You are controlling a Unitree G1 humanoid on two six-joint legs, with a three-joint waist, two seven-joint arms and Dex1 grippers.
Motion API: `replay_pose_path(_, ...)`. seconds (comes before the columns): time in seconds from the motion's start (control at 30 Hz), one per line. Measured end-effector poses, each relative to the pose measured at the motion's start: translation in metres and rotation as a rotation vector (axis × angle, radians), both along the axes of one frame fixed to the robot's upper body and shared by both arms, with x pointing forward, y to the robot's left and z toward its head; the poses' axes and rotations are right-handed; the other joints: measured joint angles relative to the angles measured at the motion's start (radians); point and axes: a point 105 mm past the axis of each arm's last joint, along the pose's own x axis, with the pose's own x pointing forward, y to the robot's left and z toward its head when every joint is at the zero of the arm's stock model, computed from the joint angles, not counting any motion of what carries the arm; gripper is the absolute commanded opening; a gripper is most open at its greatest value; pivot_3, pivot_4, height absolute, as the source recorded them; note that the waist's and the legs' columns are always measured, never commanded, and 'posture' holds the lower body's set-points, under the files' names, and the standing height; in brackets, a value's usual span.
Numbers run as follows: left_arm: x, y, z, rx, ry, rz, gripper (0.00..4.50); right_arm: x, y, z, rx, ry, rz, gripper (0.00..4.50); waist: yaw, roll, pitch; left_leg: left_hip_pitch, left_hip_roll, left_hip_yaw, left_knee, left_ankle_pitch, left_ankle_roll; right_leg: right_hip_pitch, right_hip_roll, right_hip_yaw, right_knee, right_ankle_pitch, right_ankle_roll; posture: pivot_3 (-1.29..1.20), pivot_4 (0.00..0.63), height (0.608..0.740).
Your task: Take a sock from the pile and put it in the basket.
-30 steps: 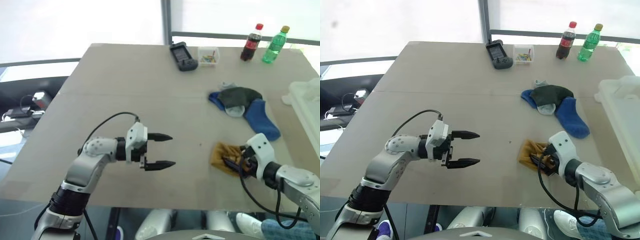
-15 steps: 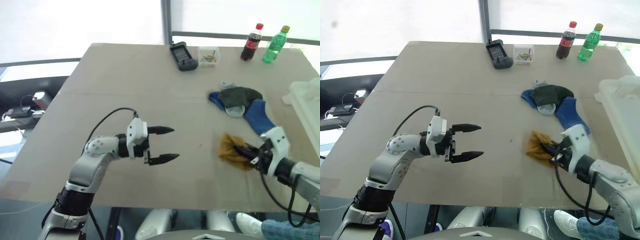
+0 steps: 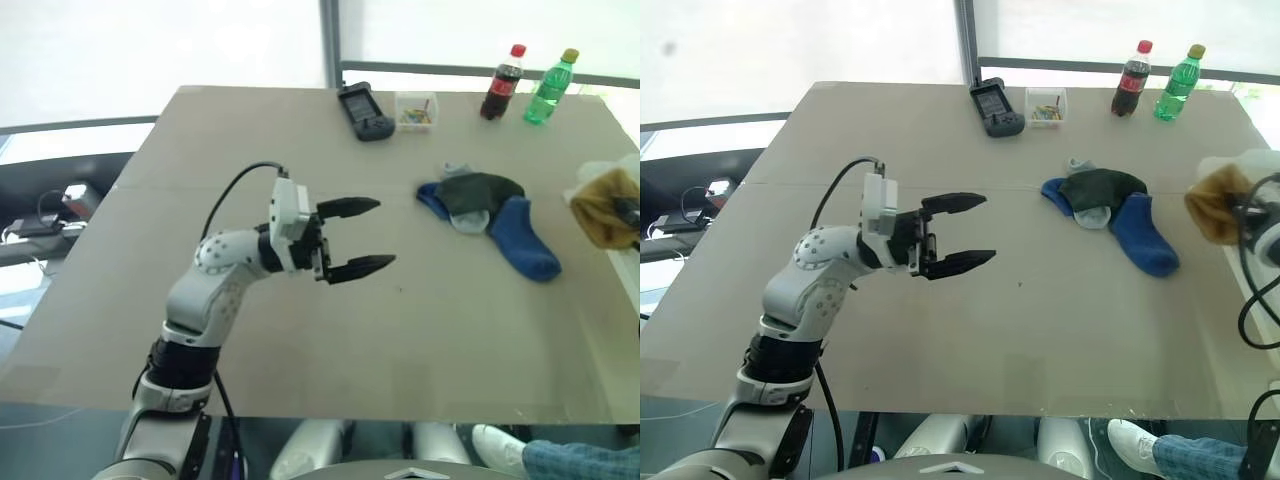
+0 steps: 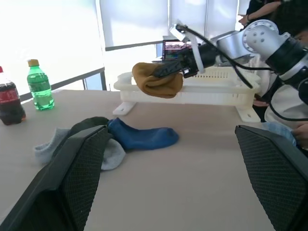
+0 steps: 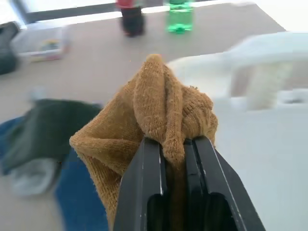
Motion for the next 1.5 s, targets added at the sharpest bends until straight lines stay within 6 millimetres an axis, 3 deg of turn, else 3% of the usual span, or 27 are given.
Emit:
replay_pose_path(0.13,-0.003,-0.009,-0.004,0.002,-0.005,-0.023,4.50,-0.002,-0.041,-0.004,0.052,0.020,-0.161,0.04,-0.004,0.000,0.000,0.000,0.000,0.000,0.000,0.000,0.000,0.000,0.000,0.000,0.001,0.000,0.000,0.00,0.150,0.740)
replay_pose_path(0.27,-0.003,-0.009,-0.005,0.003,-0.005,-0.015,4.50,-0.008,-0.069,-0.026,0.078,0.095,-0.260,0.04,-0.013,0.000,0.000,0.000,0.000,0.001,0.001,0.000,0.000,0.000,0.000,0.001,0.001,0.000,0.000,0.00,0.150,0.740)
replay_pose_path(0.37,-0.002,-0.010,-0.006,-0.001,-0.002,-0.010,4.50,-0.009,-0.079,-0.048,0.035,0.176,-0.266,1.37,-0.019,0.000,0.000,0.001,0.000,0.002,0.001,0.000,0.000,0.000,0.000,0.002,0.002,0.000,0.000,0.00,0.150,0.740)
replay_pose_path(0.53,-0.002,-0.010,-0.007,-0.004,0.004,-0.006,4.50,-0.013,-0.092,-0.049,-0.036,0.198,-0.281,3.91,-0.021,0.001,0.000,0.001,0.000,0.002,0.003,0.000,0.000,0.002,0.001,0.001,0.002,0.000,0.000,0.00,0.150,0.740)
replay_pose_path(0.57,-0.002,-0.010,-0.007,-0.004,0.005,-0.005,4.50,-0.014,-0.092,-0.049,-0.042,0.199,-0.285,4.10,-0.021,0.001,0.000,0.001,0.000,0.002,0.003,0.000,0.000,0.002,0.001,0.001,0.002,0.000,0.000,0.00,0.150,0.740)
replay_pose_path(0.73,-0.002,-0.010,-0.010,-0.005,0.010,0.006,4.50,-0.029,-0.091,-0.034,-0.099,0.124,-0.299,4.10,-0.012,0.001,-0.001,0.000,0.000,0.001,0.003,0.000,0.000,0.001,0.001,0.001,0.002,0.000,0.000,0.00,0.150,0.740)
replay_pose_path(0.9,0.001,-0.004,-0.014,0.009,0.026,0.048,4.50,-0.033,-0.047,0.005,-0.181,-0.083,-0.104,4.10,-0.014,0.002,-0.001,0.000,0.000,0.002,0.004,-0.001,0.001,0.001,0.001,0.002,0.002,0.000,0.000,0.00,0.150,0.740)
replay_pose_path(1.0,0.003,0.016,-0.033,0.063,0.080,0.130,4.50,-0.037,0.027,0.016,-0.304,-0.132,0.239,4.10,-0.020,0.003,-0.001,0.002,0.002,0.002,0.003,-0.001,0.001,0.002,0.003,0.002,0.002,0.000,0.000,0.00,0.150,0.740)
replay_pose_path(1.03,0.003,0.022,-0.038,0.073,0.096,0.155,4.50,-0.038,0.046,0.014,-0.339,-0.126,0.324,4.32,-0.020,0.003,-0.001,0.002,0.002,0.001,0.003,-0.001,0.001,0.002,0.003,0.002,0.002,0.000,0.000,0.00,0.150,0.740)
replay_pose_path(1.07,0.003,0.027,-0.041,0.081,0.107,0.176,4.50,-0.039,0.060,0.010,-0.356,-0.116,0.387,4.32,-0.019,0.003,-0.001,0.002,0.002,0.001,0.003,-0.001,0.001,0.002,0.003,0.002,0.002,0.000,0.000,0.00,0.150,0.740)
replay_pose_path(1.1,0.002,0.038,-0.047,0.104,0.127,0.223,4.50,-0.041,0.085,-0.002,-0.367,-0.094,0.511,4.32,-0.013,0.003,-0.001,0.002,0.002,0.001,0.004,-0.001,0.001,0.002,0.002,0.002,0.002,0.000,0.000,0.00,0.150,0.740)
replay_pose_path(1.2,-0.004,0.060,-0.056,0.149,0.149,0.299,4.50,-0.050,0.105,-0.019,-0.373,-0.050,0.629,4.32,-0.005,0.003,-0.001,0.002,0.001,0.000,0.003,-0.002,0.003,0.002,0.002,0.001,0.001,0.000,0.000,0.00,0.150,0.740)
replay_pose_path(1.33,-0.018,0.094,-0.069,0.207,0.189,0.415,4.50,-0.068,0.117,-0.048,-0.401,0.048,0.766,4.32,-0.001,0.004,0.001,0.002,0.000,0.001,0.003,-0.003,0.003,0.003,0.001,0.001,-0.001,0.000,0.000,0.00,0.150,0.740)
replay_pose_path(1.5,-0.036,0.130,-0.084,0.262,0.261,0.557,4.50,-0.089,0.105,-0.076,-0.386,0.165,0.813,4.32,0.000,0.005,0.001,0.003,0.002,0.002,-0.001,-0.003,0.004,0.003,0.002,0.002,-0.003,0.000,0.000,0.00,0.150,0.740)
